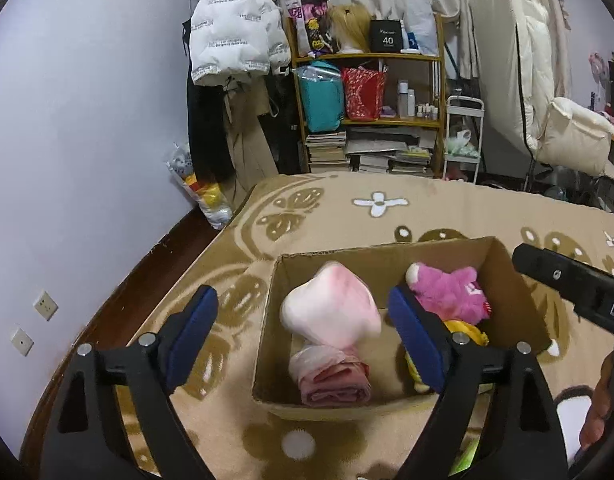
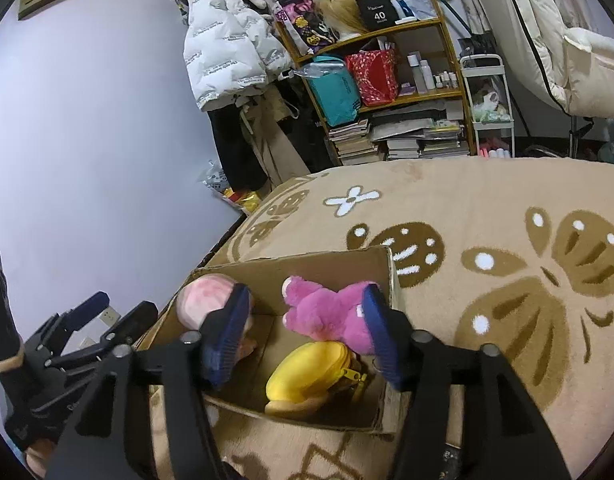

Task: Organize soft objects
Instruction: 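Open the left tool to drop the marshmallow plush into the box, then withdraw, then lower the left tool onto the purple-hatted doll while the right tool grasps the black Face tissue pack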

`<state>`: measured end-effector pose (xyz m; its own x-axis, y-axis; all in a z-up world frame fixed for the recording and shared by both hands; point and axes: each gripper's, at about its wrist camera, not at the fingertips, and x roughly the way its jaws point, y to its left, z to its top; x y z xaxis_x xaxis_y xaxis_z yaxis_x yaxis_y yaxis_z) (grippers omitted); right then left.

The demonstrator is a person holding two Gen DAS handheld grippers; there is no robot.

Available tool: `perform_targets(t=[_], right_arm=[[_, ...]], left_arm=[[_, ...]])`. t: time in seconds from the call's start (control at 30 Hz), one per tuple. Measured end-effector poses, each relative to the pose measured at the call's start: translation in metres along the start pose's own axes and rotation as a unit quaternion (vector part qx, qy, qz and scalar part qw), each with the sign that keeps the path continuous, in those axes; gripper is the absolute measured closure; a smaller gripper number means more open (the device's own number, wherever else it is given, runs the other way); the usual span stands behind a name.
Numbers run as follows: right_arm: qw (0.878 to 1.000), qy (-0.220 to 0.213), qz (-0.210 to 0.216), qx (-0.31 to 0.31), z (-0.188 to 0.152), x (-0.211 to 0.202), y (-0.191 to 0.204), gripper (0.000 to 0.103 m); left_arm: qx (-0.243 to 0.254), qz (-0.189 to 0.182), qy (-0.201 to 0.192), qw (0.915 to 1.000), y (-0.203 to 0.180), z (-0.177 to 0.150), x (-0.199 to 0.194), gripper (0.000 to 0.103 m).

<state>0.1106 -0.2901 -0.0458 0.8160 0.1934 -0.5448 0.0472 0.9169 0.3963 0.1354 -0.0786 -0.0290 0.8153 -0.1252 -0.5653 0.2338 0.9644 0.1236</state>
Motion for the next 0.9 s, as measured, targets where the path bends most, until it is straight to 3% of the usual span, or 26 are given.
perform_targets(t=[0.07,0.23,0.37,0.9], right_arm=[[1.000,0.001,-0.002,-0.002,0.001,-0.005,0.003,0.028],[1.000,0.007,-0.009,-0.016,-0.001,-0.020,0.014,0.010],[1.000,0.007,-0.016,-0.018,-0.003,-0.036,0.018,0.001],[0.999,0.023,-0.041,-0.023,-0.029,-0.076,0.021,0.000]], left_arm=[[-0.007,0.004,-0.004,1.0000,0.003,0.001,-0.007,0.006],[-0.011,0.009,-0.007,0.9999,0.013,-0.001,-0.025,0.003],[-0.010,0.014,-0.002,0.9998,0.017,-0.007,-0.042,0.003],[-0.019,0.023,0.053,0.9982,0.021,-0.048,-0.085,0.003]])
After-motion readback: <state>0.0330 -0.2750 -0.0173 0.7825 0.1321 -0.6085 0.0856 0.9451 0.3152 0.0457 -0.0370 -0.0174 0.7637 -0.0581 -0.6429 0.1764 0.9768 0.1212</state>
